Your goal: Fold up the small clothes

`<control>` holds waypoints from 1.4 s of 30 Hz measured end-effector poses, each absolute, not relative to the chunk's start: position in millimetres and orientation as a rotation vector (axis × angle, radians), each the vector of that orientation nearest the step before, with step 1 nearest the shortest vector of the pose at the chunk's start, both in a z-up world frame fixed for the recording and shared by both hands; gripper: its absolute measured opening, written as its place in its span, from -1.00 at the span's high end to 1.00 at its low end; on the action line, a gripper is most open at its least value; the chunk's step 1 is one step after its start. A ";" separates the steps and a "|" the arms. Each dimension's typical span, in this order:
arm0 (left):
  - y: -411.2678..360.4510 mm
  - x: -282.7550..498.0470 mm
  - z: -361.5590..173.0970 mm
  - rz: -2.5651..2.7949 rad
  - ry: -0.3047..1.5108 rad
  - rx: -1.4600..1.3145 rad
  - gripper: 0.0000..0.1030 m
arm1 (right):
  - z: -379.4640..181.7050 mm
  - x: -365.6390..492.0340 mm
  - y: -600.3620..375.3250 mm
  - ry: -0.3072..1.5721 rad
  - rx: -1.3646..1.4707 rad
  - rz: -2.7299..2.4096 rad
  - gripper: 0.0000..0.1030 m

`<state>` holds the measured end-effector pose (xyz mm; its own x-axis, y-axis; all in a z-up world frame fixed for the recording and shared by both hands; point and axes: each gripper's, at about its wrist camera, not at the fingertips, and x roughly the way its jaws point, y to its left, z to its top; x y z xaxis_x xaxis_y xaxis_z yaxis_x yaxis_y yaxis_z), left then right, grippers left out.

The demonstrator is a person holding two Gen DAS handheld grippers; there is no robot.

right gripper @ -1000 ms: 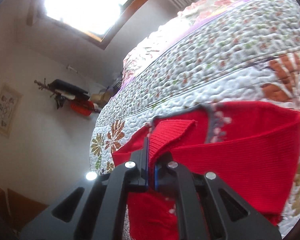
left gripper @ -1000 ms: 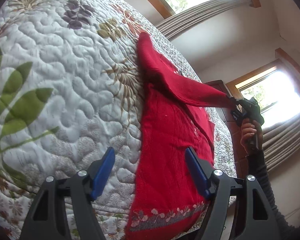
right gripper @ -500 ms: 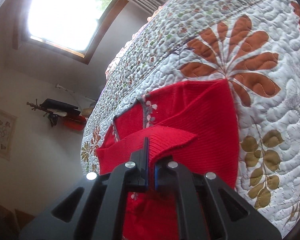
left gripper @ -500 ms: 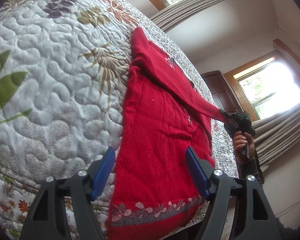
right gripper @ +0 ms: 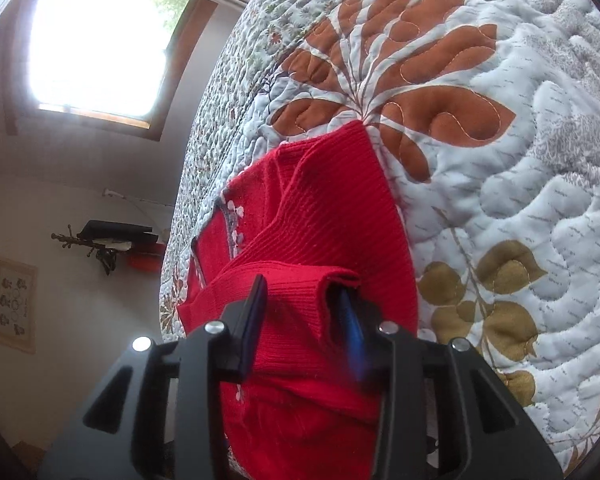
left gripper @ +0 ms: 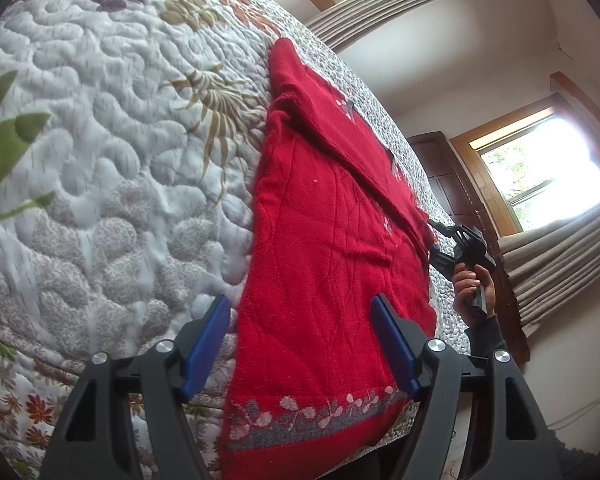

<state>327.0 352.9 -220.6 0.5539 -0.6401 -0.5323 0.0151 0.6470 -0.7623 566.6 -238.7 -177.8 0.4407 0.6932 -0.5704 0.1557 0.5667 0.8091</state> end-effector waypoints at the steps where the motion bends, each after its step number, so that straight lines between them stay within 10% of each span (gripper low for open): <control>1: 352.9 327.6 -222.6 -0.436 0.916 -0.793 -0.41 | -177.5 568.3 -237.5 1.090 0.938 0.406 0.30; 5: 351.9 324.8 -223.2 -0.440 0.914 -0.790 -0.41 | -161.5 567.6 -238.7 1.013 0.826 0.376 0.95; 42: 350.5 316.1 -222.2 -0.439 0.948 -0.763 -0.58 | -184.2 526.8 -233.9 0.906 0.709 0.306 0.86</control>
